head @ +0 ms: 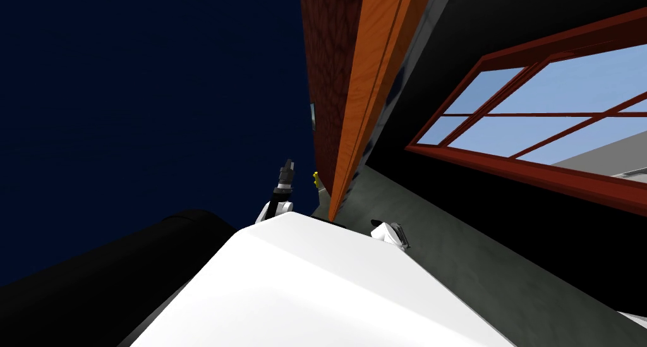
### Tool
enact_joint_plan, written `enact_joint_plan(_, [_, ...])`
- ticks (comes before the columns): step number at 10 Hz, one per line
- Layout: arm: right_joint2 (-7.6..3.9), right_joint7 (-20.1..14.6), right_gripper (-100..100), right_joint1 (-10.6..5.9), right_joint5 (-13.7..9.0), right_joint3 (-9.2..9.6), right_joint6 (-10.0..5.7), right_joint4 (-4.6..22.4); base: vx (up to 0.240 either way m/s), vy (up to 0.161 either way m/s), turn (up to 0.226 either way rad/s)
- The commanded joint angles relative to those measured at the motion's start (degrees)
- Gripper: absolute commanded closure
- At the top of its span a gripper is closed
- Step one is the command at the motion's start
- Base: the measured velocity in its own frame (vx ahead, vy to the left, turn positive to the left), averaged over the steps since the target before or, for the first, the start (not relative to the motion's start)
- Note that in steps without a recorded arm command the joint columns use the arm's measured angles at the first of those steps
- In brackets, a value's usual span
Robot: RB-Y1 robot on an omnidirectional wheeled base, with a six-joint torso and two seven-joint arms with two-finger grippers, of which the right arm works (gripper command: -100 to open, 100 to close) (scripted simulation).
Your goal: Push the door open
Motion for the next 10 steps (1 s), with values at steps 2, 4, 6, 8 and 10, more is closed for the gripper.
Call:
enact_joint_plan(2, [-0.01, -0.12, -100, -0.06, 0.05, 0.01, 0.0, 0.13, 0.0, 0.0, 0.0])
enact_joint_plan(4, [-0.01, -0.12, -100, -0.06, 0.05, 0.01, 0.0, 0.13, -0.002, -0.004, 0.03])
enact_joint_plan(6, [-0.01, -0.12, -100, -0.06, 0.05, 0.01, 0.0, 0.13, 0.001, 0.006, -0.016])
enact_joint_plan(8, [0.02, -0.36, -100, 0.56, 0.39, -0.29, 1.07, 0.24, 0.004, 0.042, -0.057])
enact_joint_plan(10, [0.04, -0.49, -100, 0.88, 0.57, -0.45, 1.62, 0.29, 0.004, 0.122, -0.046])
